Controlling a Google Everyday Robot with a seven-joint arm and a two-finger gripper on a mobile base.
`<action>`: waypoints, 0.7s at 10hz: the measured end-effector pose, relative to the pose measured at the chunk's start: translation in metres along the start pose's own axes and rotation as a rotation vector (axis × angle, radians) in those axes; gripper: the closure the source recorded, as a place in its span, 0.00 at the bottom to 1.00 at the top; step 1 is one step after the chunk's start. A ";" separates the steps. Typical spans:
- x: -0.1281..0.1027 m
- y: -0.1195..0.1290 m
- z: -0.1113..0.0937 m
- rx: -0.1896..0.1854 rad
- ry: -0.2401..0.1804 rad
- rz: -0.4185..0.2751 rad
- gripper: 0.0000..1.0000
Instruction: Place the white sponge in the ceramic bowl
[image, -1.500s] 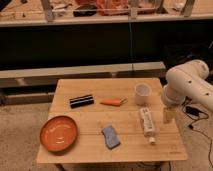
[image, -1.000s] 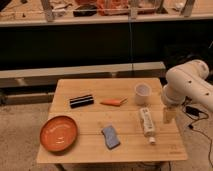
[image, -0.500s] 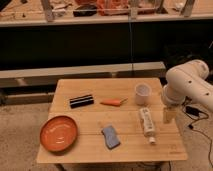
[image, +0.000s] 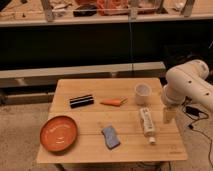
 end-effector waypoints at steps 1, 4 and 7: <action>-0.002 0.002 0.001 0.003 0.002 -0.009 0.20; -0.036 0.006 0.006 0.010 -0.001 -0.059 0.20; -0.067 0.010 0.013 0.017 -0.003 -0.116 0.20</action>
